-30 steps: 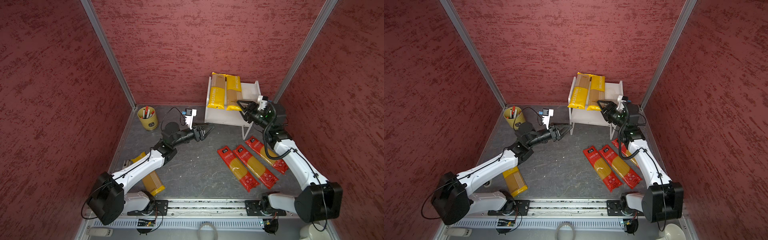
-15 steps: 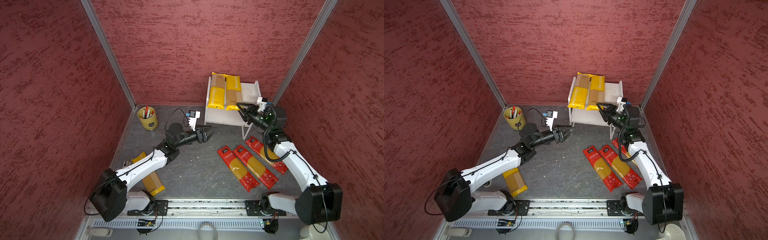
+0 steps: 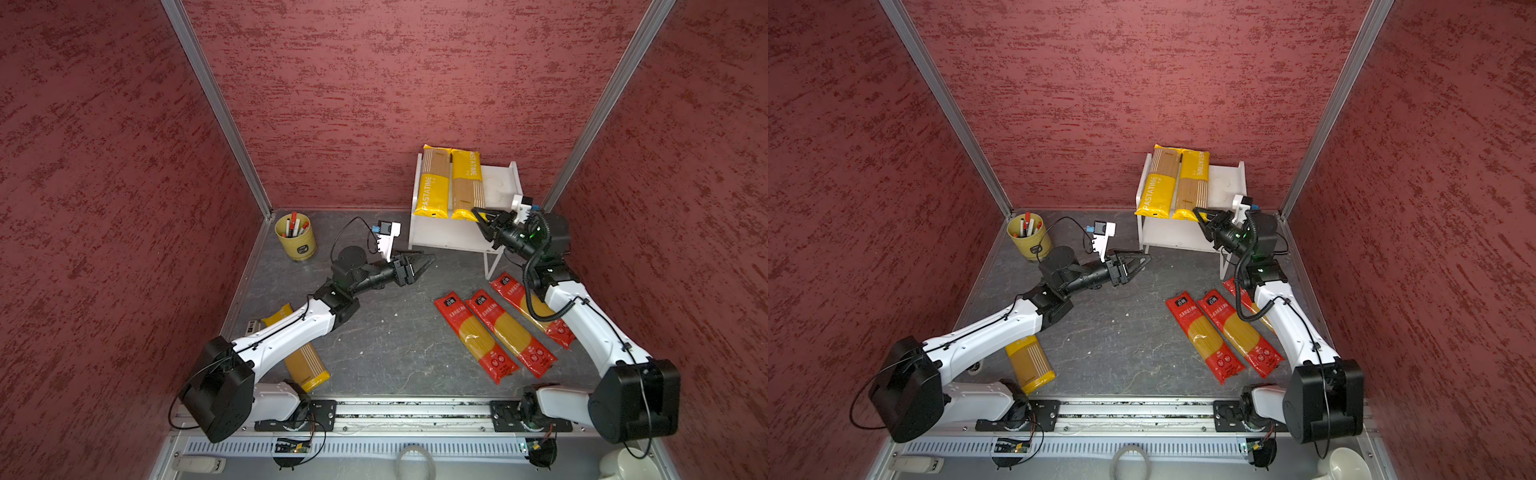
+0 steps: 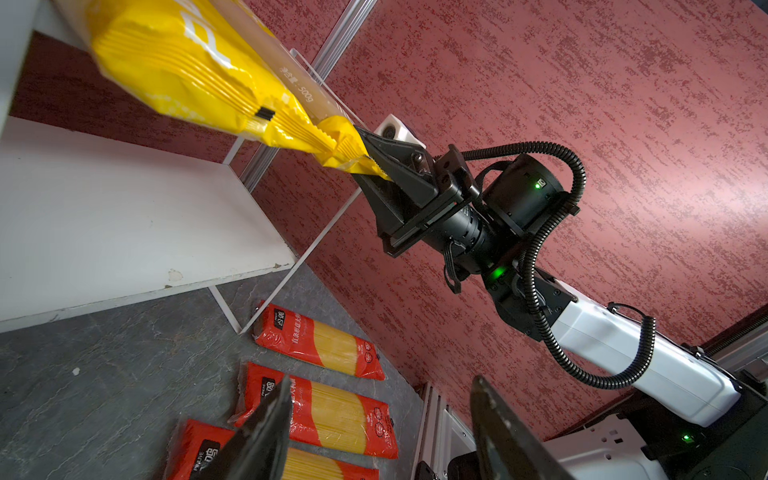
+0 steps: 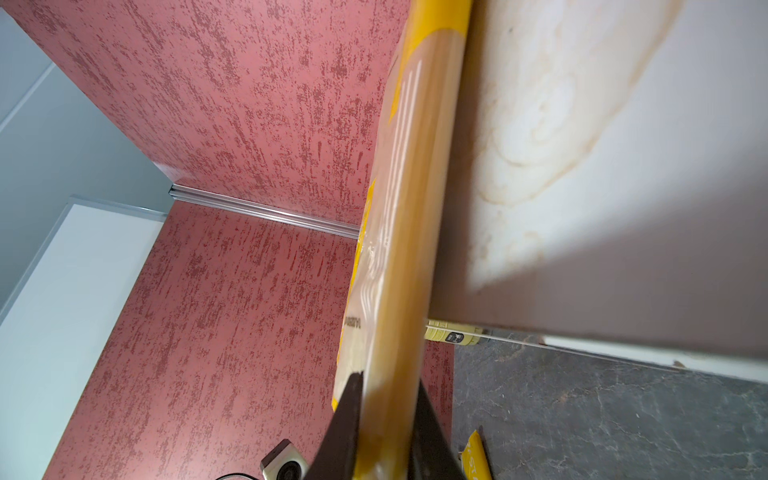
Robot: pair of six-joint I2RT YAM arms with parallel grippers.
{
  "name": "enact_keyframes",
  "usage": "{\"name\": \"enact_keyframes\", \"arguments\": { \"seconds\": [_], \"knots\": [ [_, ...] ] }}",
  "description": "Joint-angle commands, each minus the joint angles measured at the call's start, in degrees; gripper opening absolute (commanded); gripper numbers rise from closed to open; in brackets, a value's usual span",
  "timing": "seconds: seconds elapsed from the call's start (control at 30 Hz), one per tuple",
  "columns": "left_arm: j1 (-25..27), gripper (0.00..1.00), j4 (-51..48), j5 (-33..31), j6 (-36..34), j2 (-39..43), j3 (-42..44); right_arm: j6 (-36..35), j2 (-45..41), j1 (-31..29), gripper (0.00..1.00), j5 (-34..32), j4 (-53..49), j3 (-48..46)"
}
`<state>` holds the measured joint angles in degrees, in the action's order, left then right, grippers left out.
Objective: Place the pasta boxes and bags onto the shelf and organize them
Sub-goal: 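Press the bag against the shelf with the right gripper and open it, then withdraw the right gripper from the shelf while the left gripper lowers to the table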
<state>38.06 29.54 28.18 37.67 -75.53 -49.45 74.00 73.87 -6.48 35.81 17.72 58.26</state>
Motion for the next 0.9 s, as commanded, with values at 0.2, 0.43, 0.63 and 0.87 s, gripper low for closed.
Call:
{"name": "enact_keyframes", "arguments": {
  "seconds": [0.2,0.43,0.63,0.87],
  "knots": [
    [0.9,0.68,-0.3,-1.1,-2.0,0.0,-0.1,0.7,1.4,-2.5,0.05,1.2,6.3,0.3],
    [0.9,0.68,-1.4,-2.5,-3.0,0.9,0.4,0.5,1.4,-2.5,0.19,0.6,7.1,-0.7],
    [0.8,0.68,-6.1,-5.0,-3.7,1.6,0.1,-4.3,-3.1,-2.4,0.50,-2.0,2.5,-3.3],
    [0.9,0.68,-11.7,-9.2,-6.7,3.4,0.8,-11.6,-11.8,-2.4,0.59,-4.5,-5.3,-10.7]
  ]
}}
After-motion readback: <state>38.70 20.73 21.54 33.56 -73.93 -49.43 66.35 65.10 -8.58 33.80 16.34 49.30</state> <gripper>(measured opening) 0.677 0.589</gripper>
